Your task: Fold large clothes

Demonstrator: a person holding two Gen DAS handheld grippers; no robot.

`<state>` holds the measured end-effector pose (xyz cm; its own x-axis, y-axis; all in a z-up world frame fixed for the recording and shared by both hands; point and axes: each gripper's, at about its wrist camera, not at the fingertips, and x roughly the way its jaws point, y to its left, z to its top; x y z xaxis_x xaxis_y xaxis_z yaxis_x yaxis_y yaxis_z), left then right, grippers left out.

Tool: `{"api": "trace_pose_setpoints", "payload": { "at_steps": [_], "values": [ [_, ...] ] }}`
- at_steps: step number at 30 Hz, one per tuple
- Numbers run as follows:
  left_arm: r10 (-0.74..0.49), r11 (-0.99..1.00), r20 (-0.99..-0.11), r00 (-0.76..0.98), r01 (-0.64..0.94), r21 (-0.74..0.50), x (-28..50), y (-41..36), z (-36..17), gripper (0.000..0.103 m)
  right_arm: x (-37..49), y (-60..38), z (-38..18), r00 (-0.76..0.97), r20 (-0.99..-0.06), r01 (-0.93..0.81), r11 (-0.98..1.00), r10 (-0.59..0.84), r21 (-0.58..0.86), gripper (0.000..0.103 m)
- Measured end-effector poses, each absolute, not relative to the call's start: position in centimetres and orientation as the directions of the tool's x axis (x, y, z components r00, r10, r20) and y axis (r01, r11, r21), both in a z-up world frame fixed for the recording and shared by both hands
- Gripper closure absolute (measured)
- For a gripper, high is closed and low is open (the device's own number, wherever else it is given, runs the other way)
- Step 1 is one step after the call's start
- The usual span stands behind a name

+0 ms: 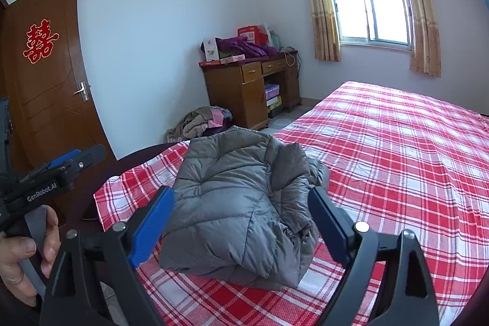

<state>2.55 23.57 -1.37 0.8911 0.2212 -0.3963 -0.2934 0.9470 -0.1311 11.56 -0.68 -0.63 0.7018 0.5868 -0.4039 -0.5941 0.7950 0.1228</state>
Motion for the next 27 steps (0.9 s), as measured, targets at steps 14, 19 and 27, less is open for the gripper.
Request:
{"api": "trace_pose_setpoints", "payload": {
  "at_steps": [14,19,27],
  "values": [
    [0.217,0.95,-0.399,0.891,-0.286,-0.123,2.5,23.28,-1.56,0.015,11.5,-0.67,-0.66,0.7,-0.403,-0.592,0.795,0.59,0.133,0.011],
    [0.219,0.95,-0.399,0.89,-0.288,-0.12,2.57,23.23,-1.51,0.015,11.43,-0.62,-0.68,0.701,-0.401,-0.593,0.794,0.59,0.133,0.011],
    [0.22,0.95,-0.4,0.89,-0.288,-0.118,2.56,23.18,-1.49,0.015,11.35,-0.65,-0.69,0.7,-0.401,-0.593,0.794,0.591,0.134,0.011]
  ]
}}
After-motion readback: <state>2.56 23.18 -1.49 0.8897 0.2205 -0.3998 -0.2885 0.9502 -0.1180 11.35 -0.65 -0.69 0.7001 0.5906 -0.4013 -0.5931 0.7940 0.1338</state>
